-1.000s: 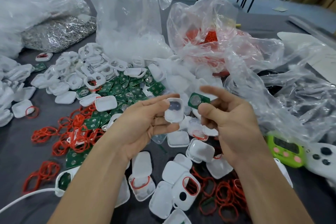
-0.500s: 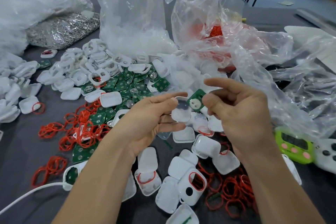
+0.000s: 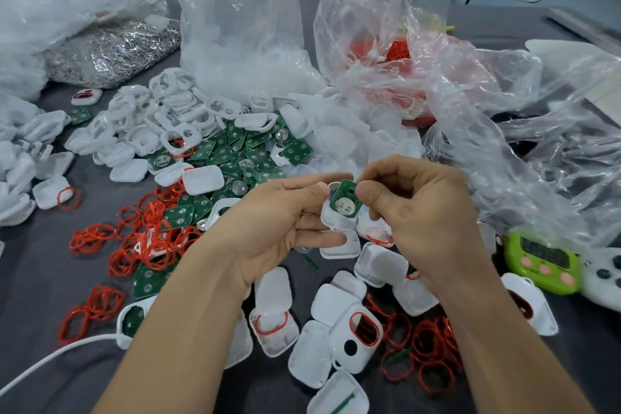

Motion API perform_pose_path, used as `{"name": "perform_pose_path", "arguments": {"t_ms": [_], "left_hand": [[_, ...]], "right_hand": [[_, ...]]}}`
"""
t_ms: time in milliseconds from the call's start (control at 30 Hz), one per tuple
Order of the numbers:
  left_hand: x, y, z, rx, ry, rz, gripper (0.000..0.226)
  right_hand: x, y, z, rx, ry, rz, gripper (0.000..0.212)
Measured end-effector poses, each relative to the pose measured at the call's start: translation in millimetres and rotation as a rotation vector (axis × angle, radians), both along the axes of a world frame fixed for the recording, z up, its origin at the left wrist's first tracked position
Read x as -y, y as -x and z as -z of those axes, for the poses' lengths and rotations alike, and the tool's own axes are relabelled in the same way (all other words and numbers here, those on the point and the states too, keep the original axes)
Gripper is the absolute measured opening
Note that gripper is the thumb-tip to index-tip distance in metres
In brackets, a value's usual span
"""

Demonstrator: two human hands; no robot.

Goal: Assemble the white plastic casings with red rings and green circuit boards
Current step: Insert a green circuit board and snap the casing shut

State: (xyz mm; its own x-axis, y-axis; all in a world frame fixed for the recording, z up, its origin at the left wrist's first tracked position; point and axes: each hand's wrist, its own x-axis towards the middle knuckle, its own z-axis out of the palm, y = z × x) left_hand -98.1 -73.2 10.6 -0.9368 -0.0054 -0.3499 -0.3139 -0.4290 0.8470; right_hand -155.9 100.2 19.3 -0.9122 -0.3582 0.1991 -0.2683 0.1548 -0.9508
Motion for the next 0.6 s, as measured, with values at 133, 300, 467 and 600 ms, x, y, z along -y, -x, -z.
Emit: {"name": "perform_pose_path", "arguments": {"t_ms": [133, 300, 467, 600], "left_hand": [[-0.4, -0.7, -1.0, 0.007, -0.006, 0.004, 0.025], [-1.3, -0.4, -1.3, 0.012, 0.016, 0.001, 0.023], [-1.3, 0.5, 0.0, 0.015, 0.04, -0.007, 0.026], [-1.0, -0.6, 0.0, 0.017, 0.045, 0.004, 0.024]], "right_hand": [[-0.6, 0.2, -0.5, -0.009, -0.003, -0.023, 0.019], [-0.5, 0.3, -1.3, 0.007, 0.004, -0.027, 0.022], [0.8, -2.9, -2.4, 0.012, -0.035, -0.047, 0.021], [1.9, -4.9, -2.7, -0.03, -0.096, -0.014, 0.02]]}}
